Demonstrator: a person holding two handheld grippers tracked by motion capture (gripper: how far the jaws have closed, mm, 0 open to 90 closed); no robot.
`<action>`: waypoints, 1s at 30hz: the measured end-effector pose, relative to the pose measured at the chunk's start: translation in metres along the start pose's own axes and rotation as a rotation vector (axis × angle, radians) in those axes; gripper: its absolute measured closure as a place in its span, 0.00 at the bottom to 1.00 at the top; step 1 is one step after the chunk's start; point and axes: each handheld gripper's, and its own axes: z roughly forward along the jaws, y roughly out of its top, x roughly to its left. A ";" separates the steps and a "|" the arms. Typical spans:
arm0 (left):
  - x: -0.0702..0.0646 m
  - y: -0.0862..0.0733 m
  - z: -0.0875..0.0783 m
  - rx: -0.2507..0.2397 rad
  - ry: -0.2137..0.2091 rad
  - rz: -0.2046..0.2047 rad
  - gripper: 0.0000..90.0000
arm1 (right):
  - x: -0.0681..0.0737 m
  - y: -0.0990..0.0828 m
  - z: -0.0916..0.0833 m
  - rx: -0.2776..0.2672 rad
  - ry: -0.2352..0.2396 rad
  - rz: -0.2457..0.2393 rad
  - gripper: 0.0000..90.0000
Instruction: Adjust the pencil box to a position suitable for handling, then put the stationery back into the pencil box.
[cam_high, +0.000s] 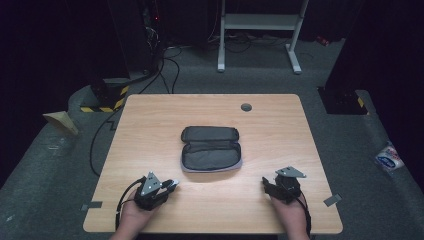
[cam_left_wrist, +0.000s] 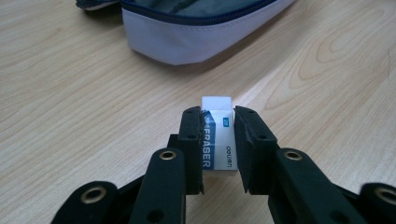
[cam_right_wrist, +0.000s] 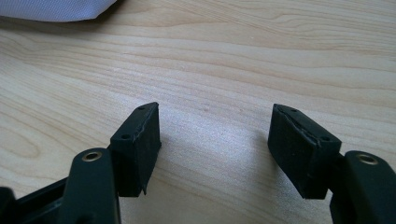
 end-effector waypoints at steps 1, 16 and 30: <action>0.001 0.001 -0.002 -0.011 -0.002 -0.013 0.81 | 0.000 0.000 0.000 -0.001 0.000 -0.001 0.38; 0.005 0.010 -0.013 -0.091 0.019 -0.048 0.81 | 0.000 0.000 0.000 -0.001 0.002 -0.001 0.38; 0.003 0.019 -0.014 -0.133 0.028 -0.053 0.81 | 0.000 0.001 0.001 -0.001 0.004 -0.005 0.38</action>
